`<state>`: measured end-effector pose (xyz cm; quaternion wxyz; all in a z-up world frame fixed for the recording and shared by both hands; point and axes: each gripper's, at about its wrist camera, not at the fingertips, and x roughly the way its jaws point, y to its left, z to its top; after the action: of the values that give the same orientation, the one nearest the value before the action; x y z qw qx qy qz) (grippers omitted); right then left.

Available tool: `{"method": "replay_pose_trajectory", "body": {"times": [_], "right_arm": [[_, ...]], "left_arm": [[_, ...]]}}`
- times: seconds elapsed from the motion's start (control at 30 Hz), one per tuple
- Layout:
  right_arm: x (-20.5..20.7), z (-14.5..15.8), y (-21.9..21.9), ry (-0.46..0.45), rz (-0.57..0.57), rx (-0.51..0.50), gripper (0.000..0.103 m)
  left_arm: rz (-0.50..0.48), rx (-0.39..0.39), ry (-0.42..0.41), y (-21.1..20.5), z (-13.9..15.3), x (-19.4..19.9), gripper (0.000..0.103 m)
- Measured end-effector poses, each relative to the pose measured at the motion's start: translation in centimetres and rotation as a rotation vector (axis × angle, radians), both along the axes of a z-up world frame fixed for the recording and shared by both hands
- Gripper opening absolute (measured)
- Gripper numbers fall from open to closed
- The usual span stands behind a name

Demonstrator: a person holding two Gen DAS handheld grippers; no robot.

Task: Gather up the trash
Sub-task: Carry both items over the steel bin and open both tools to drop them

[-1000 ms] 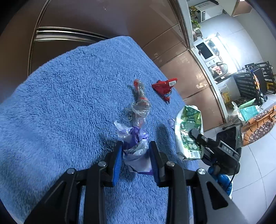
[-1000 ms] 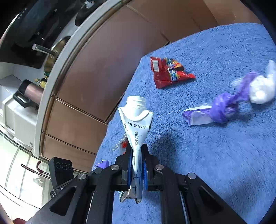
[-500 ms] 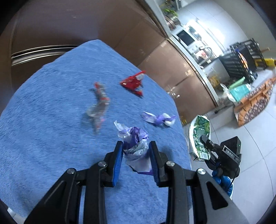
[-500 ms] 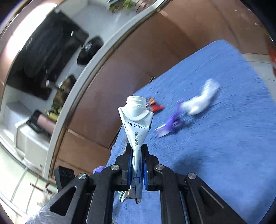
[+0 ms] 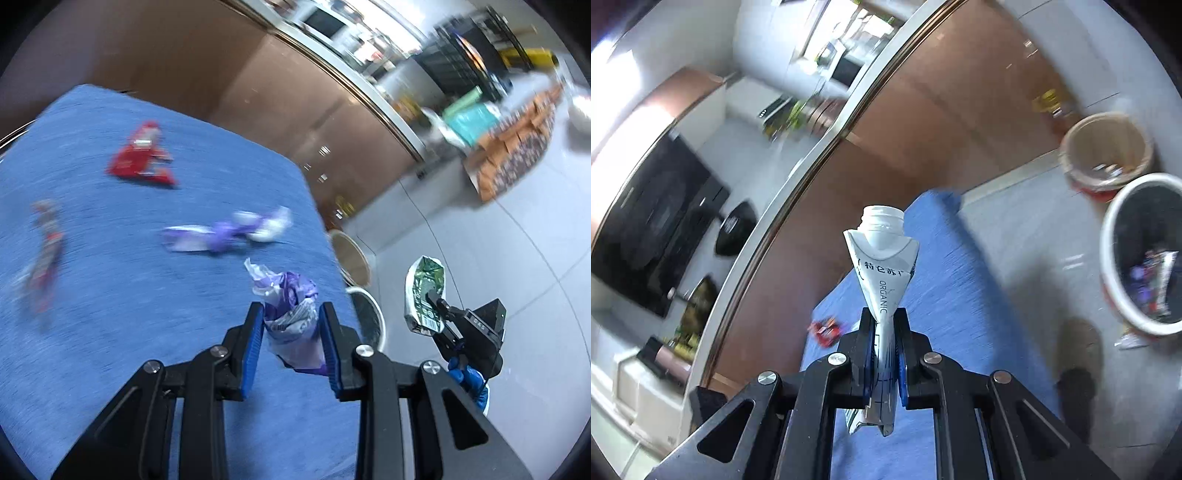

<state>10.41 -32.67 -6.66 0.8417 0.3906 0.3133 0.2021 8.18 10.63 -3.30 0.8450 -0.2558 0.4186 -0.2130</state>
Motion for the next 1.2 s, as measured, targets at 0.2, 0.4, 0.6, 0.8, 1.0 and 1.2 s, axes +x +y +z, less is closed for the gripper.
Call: {"method": "replay_pose_trajectory", "body": {"times": [0.2, 0.4, 0.6, 0.8, 1.0, 1.2], "right_arm": [[-0.9, -0.9, -5.5, 0.011, -0.150, -0.049, 0.010], [-0.2, -5.0, -10.5, 0.097, -0.269, -0.109, 0.010], [1.5, -9.9, -14.3, 0.201, -0.345, -0.153, 0.010], [3.7, -14.9, -17.1, 0.303, -0.386, -0.181, 0.010], [5.8, -19.6, -17.9, 0.386, -0.387, -0.179, 0.018], [5.2, -20.4, -17.7, 0.408, -0.398, -0.185, 0.039]], "left_arm": [[-0.187, 0.028, 0.008, -10.6, 0.6, 5.2, 0.029], [-0.371, 0.044, 0.031, -22.4, -0.3, 10.0, 0.029], [-0.506, 0.087, 0.073, -32.6, -3.7, 14.5, 0.029], [-0.566, 0.129, 0.119, -39.4, -7.7, 18.6, 0.029], [-0.603, 0.152, 0.146, -44.1, -10.1, 21.5, 0.029], [-0.630, 0.189, 0.160, -47.2, -11.7, 22.4, 0.030]]}}
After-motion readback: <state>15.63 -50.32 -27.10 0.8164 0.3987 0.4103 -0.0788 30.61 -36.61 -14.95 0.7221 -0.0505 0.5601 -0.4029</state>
